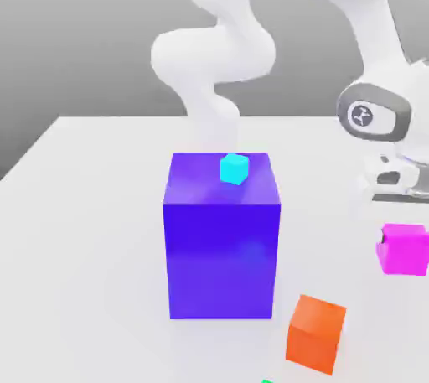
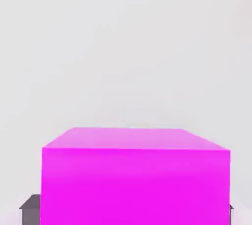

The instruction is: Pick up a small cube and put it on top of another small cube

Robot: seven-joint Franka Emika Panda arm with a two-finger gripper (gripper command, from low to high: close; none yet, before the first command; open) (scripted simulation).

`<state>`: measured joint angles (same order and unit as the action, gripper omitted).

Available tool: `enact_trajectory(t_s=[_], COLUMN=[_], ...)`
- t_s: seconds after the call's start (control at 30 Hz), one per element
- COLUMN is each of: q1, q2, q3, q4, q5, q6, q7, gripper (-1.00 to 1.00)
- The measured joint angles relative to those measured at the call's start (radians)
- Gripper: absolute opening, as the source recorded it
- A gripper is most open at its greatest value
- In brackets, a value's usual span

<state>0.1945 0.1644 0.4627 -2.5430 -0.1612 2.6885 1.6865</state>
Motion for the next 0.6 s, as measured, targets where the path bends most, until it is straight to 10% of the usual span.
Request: enact_trajectory(t_s=[0.5, 0.53, 0.6], q1=[-0.305, -0.301, -0.301], q2=[0.224, 0.242, 0.242], q3=[-0.230, -0.237, -0.237], q4=[0.277, 0.279, 0.279], q5=[-0.018, -0.027, -0.027], q6=[-0.050, -0.034, -0.034], q7=[-0.469, -0.464, -0.464], gripper=[-1.00, 1.00, 1.00])
